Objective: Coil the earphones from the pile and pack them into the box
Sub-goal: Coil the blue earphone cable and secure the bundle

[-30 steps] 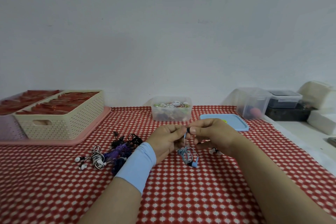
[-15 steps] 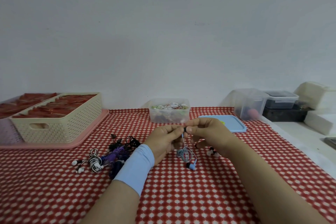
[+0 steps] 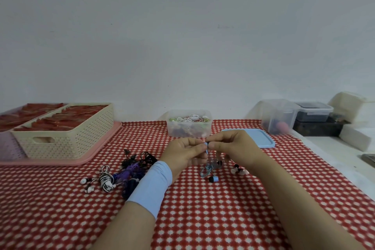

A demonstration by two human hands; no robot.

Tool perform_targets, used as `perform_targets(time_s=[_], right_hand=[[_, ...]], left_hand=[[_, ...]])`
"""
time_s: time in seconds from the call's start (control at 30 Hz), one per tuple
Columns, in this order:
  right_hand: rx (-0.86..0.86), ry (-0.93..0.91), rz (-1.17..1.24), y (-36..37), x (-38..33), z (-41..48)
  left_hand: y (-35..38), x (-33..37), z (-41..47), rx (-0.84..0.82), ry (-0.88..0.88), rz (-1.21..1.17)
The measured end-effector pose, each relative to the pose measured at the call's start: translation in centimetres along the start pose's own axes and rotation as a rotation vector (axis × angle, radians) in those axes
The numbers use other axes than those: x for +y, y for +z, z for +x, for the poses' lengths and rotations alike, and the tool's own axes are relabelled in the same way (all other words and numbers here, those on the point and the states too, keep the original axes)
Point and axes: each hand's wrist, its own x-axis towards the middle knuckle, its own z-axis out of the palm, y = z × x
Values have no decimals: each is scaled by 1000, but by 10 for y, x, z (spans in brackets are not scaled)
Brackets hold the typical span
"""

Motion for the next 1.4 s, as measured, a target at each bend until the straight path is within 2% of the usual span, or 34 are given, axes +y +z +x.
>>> perform_targets(time_s=[0.4, 0.53, 0.7, 0.77, 1.0, 1.1, 1.4], right_hand=[[32, 28, 80, 0, -1, 2], [42, 26, -33, -1, 3, 5], [10, 24, -208, -5, 6, 5], [-37, 25, -296, -10, 6, 3], [-391, 85, -575, -6, -5, -2], [-439, 84, -658, -3, -4, -1], [-209, 29, -634, 6, -2, 2]], left_hand=[[-5, 2, -1, -48, -16, -90], [-8, 4, -2, -39, 8, -80], [-10, 6, -4, 25, 40, 41], [-10, 6, -4, 51, 50, 88], [-12, 6, -3, 118, 60, 200], [-11, 7, -3, 107, 58, 230], [-15, 13, -4, 120, 95, 366]])
